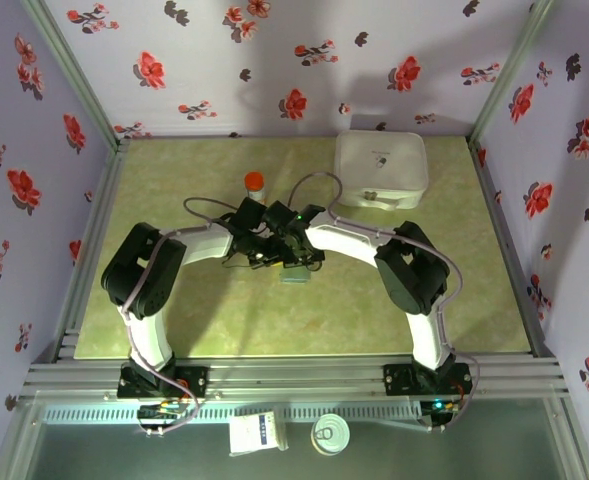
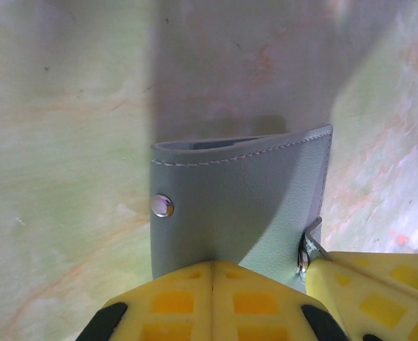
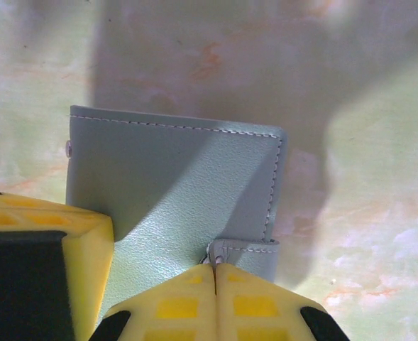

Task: Take the credit cards out of the card holder

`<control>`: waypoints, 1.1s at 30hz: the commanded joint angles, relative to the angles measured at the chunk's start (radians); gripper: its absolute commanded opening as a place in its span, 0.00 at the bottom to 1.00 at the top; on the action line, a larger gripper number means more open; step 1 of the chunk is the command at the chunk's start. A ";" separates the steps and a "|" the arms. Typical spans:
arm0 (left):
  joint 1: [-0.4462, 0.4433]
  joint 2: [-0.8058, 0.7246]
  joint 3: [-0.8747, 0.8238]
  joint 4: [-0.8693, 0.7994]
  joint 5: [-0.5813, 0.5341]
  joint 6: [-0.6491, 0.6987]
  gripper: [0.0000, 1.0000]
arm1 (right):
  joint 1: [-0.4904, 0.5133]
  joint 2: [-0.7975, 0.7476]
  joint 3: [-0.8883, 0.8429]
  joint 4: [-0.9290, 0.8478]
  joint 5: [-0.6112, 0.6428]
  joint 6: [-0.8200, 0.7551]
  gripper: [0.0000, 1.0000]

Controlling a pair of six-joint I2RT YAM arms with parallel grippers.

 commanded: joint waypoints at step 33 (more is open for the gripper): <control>-0.022 -0.086 -0.025 0.006 -0.027 -0.097 0.29 | -0.152 -0.180 -0.289 0.284 -0.220 0.058 0.22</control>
